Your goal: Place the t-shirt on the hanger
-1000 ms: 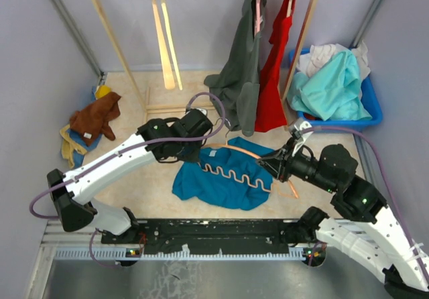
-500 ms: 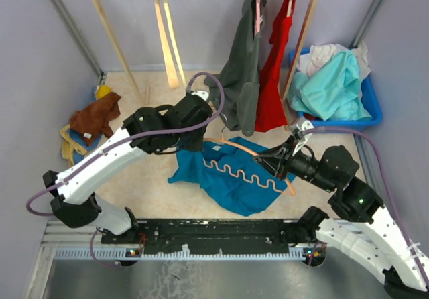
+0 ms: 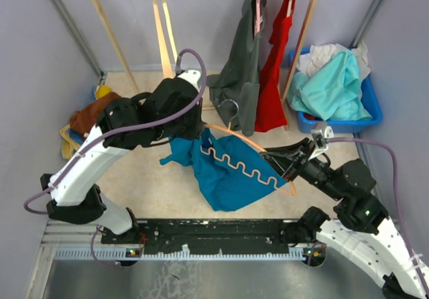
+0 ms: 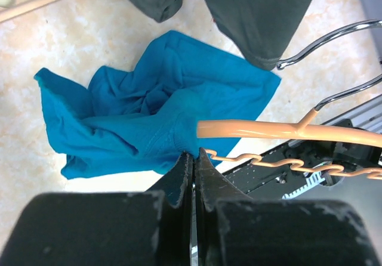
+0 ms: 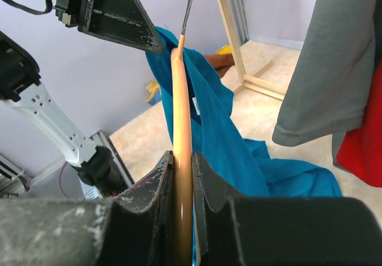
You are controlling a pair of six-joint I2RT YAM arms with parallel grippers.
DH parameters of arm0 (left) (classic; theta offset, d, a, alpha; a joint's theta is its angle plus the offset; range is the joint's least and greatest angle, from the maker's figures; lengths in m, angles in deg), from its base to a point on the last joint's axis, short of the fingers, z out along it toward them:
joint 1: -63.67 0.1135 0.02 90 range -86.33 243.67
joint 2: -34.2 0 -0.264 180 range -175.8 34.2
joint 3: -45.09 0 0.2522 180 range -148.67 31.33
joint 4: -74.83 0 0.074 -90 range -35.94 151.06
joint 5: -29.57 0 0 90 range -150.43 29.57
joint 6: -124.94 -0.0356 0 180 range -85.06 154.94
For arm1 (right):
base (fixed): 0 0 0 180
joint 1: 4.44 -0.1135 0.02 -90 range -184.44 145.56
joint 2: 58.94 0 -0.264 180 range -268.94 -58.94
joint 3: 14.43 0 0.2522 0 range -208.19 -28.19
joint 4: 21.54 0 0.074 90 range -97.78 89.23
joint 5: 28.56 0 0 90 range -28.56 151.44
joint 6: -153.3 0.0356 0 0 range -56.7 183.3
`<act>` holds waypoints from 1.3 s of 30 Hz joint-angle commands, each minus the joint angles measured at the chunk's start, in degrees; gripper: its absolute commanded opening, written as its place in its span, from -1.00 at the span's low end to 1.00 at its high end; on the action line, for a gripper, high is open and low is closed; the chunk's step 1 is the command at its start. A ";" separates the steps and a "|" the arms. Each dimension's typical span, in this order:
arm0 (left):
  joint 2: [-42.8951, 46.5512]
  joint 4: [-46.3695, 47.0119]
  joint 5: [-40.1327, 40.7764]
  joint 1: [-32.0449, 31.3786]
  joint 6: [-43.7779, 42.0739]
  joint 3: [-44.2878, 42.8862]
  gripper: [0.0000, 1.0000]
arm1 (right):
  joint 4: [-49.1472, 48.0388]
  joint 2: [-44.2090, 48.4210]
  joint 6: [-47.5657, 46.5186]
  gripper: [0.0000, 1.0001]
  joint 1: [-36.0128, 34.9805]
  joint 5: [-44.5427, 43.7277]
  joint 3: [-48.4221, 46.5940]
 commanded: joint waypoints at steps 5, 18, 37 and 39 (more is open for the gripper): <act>-2.41 -3.61 -1.18 -0.38 -2.98 -6.75 -0.94 | -2.48 2.52 -0.17 -1.00 0.39 -2.60 -3.65; 1.00 -3.29 -3.31 -0.33 -1.33 4.32 -0.95 | 5.78 -0.33 -4.93 -1.00 0.39 -3.47 -11.65; -4.27 -1.61 -8.62 -0.38 -5.47 -8.94 -0.94 | -12.90 0.28 5.29 -1.00 0.41 2.28 2.21; -4.62 -1.25 -10.16 -0.38 -5.65 -9.66 -0.94 | -14.52 -0.41 5.56 -1.00 0.40 2.39 2.81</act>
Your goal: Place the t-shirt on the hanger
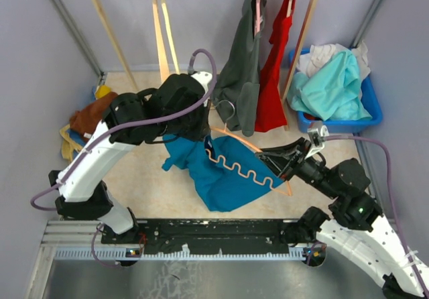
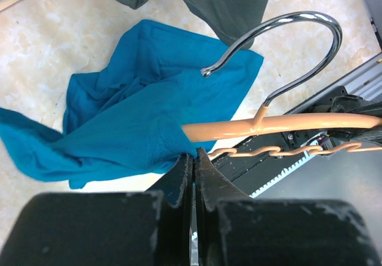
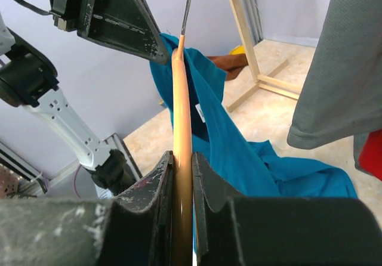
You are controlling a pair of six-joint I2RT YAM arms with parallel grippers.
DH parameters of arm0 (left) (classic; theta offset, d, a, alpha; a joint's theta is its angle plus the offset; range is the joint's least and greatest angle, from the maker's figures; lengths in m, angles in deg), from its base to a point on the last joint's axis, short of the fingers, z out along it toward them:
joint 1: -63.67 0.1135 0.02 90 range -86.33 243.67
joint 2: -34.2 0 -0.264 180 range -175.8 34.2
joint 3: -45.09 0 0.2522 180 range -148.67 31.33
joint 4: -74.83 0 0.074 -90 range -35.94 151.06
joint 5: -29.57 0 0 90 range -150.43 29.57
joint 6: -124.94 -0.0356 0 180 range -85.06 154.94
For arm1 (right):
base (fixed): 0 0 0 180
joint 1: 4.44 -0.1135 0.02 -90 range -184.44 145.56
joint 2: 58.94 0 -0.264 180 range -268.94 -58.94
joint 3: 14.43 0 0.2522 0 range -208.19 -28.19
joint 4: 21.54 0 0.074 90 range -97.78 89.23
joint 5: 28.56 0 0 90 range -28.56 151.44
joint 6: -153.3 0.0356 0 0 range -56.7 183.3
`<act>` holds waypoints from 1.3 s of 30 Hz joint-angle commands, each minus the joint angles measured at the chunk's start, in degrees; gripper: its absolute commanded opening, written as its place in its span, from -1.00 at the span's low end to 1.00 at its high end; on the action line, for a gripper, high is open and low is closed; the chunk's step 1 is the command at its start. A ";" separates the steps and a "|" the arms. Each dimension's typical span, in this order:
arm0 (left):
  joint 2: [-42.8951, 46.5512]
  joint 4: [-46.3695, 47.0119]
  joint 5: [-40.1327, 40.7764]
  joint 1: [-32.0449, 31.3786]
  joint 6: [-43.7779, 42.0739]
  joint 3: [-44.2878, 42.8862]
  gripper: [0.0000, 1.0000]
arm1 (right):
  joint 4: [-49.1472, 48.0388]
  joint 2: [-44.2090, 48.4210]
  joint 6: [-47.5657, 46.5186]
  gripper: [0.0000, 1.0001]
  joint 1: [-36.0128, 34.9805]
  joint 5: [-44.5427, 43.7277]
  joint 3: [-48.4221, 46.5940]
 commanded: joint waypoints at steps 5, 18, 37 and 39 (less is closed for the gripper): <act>-1.15 4.30 -7.44 -0.34 -1.77 -2.90 -0.94 | -16.12 -3.40 3.54 -1.00 0.41 1.98 1.60; 0.85 11.42 -13.97 -0.34 -2.93 -5.09 -0.94 | -20.49 -2.18 7.75 -1.00 0.43 3.69 7.34; 3.17 9.52 -18.20 -0.34 -1.09 -4.34 -0.90 | -2.58 -1.03 -3.40 -1.00 0.37 0.19 -10.43; 3.40 9.10 -18.22 -0.33 -1.19 -4.17 -0.88 | -2.20 -0.50 -3.66 -1.00 0.33 -0.30 -11.25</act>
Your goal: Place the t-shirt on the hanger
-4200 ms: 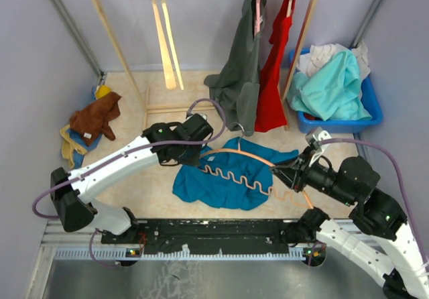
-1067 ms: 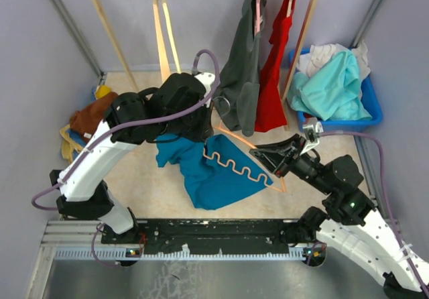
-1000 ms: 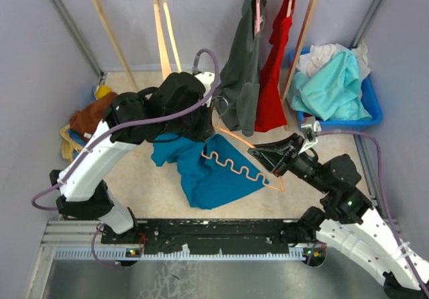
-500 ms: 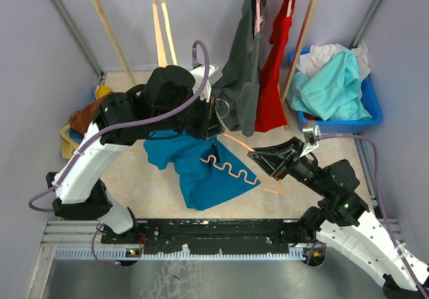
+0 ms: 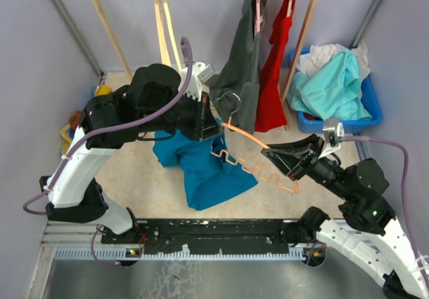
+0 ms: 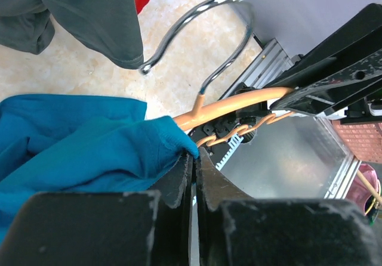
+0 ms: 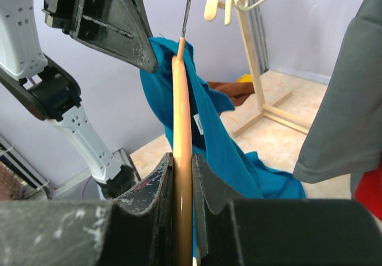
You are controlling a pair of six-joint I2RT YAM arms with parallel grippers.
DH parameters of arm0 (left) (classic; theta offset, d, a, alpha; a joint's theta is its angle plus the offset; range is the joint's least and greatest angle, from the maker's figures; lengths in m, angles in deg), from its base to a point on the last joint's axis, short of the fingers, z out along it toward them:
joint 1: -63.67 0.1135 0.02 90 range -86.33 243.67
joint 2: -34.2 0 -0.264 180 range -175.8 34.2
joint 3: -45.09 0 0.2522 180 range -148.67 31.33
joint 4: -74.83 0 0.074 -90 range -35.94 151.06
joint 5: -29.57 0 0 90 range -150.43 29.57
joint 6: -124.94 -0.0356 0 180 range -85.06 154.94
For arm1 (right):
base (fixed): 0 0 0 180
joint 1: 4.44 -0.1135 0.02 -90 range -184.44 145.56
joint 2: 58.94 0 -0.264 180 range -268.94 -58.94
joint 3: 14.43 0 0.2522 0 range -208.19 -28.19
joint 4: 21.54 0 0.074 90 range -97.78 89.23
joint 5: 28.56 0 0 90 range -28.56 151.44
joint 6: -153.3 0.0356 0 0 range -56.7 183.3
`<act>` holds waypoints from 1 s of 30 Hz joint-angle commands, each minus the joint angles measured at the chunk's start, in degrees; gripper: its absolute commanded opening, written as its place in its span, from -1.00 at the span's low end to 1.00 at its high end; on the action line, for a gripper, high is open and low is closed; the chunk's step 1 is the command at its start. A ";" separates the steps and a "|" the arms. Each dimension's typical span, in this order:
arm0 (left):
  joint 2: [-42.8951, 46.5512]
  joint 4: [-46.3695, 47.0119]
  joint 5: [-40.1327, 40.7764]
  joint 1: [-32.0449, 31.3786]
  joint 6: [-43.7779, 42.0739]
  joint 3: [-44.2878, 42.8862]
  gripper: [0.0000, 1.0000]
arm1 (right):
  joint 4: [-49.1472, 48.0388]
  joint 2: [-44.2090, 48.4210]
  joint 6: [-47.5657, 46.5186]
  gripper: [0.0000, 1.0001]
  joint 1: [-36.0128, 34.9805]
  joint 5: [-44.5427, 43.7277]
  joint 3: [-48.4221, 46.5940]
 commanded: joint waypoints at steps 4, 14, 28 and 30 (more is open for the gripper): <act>0.92 0.21 -2.75 -0.33 -0.06 -0.43 -0.82 | -2.15 2.36 -2.66 -1.00 0.38 -2.87 -4.83; -0.63 3.10 -10.60 -0.38 0.85 -1.66 -0.80 | -12.05 5.16 3.83 -1.00 0.36 -1.36 5.23; -0.59 6.78 -12.87 -2.16 1.00 2.81 -0.78 | -30.68 1.13 12.05 -1.00 0.42 -1.06 15.09; -0.33 6.67 -12.49 -2.27 0.94 3.72 -0.76 | -33.71 -0.19 13.34 -1.00 0.38 -0.16 15.68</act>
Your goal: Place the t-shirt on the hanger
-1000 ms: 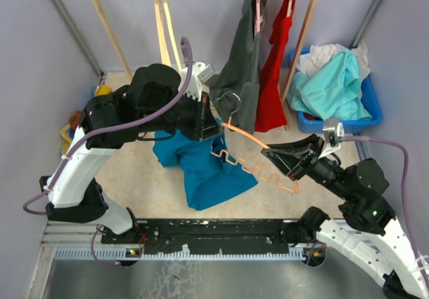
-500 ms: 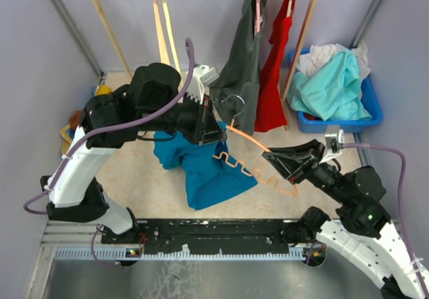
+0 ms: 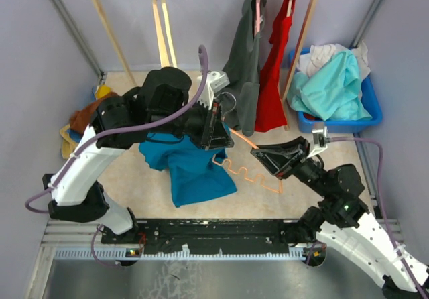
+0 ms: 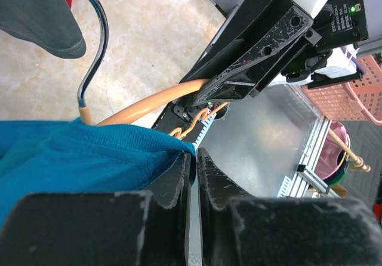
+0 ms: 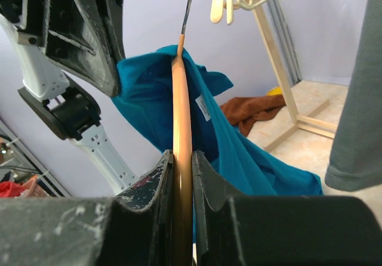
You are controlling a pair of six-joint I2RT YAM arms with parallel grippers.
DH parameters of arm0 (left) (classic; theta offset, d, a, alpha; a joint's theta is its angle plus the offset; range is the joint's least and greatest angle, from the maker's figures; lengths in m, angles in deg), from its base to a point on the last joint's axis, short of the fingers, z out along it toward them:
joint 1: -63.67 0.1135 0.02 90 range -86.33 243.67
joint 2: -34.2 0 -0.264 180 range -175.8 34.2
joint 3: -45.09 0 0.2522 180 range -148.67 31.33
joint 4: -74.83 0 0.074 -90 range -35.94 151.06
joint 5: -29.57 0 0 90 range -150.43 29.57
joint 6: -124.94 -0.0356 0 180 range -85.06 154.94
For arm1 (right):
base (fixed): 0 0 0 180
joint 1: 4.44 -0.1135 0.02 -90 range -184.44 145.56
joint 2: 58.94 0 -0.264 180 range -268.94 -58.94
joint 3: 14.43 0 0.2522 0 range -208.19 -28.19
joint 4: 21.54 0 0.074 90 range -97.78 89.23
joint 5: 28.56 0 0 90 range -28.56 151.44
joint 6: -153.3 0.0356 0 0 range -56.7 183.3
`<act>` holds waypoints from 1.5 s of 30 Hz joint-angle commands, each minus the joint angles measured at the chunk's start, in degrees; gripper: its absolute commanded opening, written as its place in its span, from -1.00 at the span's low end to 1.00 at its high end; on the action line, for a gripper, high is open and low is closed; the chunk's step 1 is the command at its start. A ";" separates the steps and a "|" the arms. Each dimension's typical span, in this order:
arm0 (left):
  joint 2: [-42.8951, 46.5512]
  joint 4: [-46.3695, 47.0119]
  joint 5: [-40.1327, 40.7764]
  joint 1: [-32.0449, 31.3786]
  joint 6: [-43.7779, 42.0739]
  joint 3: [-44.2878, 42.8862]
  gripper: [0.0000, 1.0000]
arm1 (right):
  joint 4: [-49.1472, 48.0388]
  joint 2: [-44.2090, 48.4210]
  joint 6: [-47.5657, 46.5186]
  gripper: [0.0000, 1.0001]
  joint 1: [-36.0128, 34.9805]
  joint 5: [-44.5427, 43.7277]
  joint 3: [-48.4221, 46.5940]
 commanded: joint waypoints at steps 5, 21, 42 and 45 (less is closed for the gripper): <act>1.35 -0.48 5.16 -0.98 -1.11 0.18 -0.32 | -16.28 -2.11 7.08 -1.00 0.44 2.62 2.29; 4.69 2.13 4.07 -0.99 -4.82 1.73 -0.02 | -12.70 12.74 16.65 -1.00 0.38 2.43 12.52; 2.17 -3.01 9.06 -1.01 -12.22 0.07 0.69 | -11.06 11.34 14.68 -1.00 0.39 3.03 10.58; 0.70 -6.11 12.20 -1.01 -12.98 -0.43 0.70 | -10.75 10.50 14.02 -1.00 0.40 2.85 10.23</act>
